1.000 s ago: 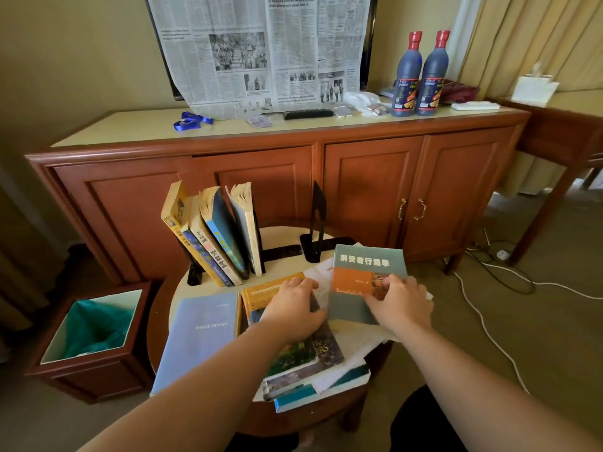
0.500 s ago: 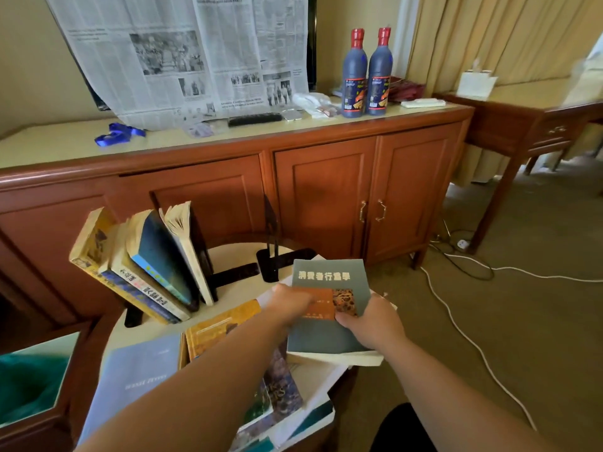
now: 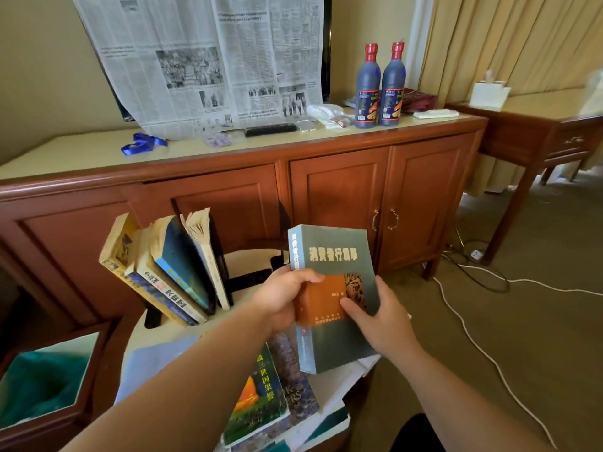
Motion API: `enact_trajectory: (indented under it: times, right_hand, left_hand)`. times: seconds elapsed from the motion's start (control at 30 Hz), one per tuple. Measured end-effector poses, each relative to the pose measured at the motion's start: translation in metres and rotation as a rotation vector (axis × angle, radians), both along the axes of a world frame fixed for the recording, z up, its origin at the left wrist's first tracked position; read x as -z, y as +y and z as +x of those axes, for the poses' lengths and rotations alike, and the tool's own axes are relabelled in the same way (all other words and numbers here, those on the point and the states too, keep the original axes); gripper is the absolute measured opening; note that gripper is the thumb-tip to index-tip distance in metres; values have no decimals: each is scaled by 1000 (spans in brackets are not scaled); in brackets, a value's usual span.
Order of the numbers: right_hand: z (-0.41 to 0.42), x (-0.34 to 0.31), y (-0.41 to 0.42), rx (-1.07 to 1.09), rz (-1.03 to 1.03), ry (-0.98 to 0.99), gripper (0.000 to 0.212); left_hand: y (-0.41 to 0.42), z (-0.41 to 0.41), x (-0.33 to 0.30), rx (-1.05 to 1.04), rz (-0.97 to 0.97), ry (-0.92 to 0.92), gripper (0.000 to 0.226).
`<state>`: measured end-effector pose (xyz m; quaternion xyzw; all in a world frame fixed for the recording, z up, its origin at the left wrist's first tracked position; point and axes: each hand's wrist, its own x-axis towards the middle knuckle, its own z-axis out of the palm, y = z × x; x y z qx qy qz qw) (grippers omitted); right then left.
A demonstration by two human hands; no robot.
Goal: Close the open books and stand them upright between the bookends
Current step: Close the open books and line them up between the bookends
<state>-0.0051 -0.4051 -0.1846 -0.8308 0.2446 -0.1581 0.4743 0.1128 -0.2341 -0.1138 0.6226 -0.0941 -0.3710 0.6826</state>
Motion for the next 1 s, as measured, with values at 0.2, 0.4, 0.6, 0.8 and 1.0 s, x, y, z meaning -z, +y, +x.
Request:
enact_trajectory:
  times: [0.2, 0.4, 0.6, 0.8, 1.0]
  right_hand:
    - [28, -67, 33, -158, -93, -43, 110]
    - [54, -110, 85, -240, -390, 62, 99]
    - [46, -117, 149, -443, -132, -111, 56]
    - [37, -90, 173, -650, -68, -24, 81]
    - [41, -69, 193, -447, -85, -99, 68]
  left_hand:
    - [46, -8, -52, 58, -170, -247, 65]
    - [102, -14, -69, -134, -226, -440, 54]
    - [145, -29, -50, -270, -233, -493, 47]
    - [167, -43, -27, -165, -341, -425, 56]
    - [172, -30, -13, -185, -311, -241, 51]
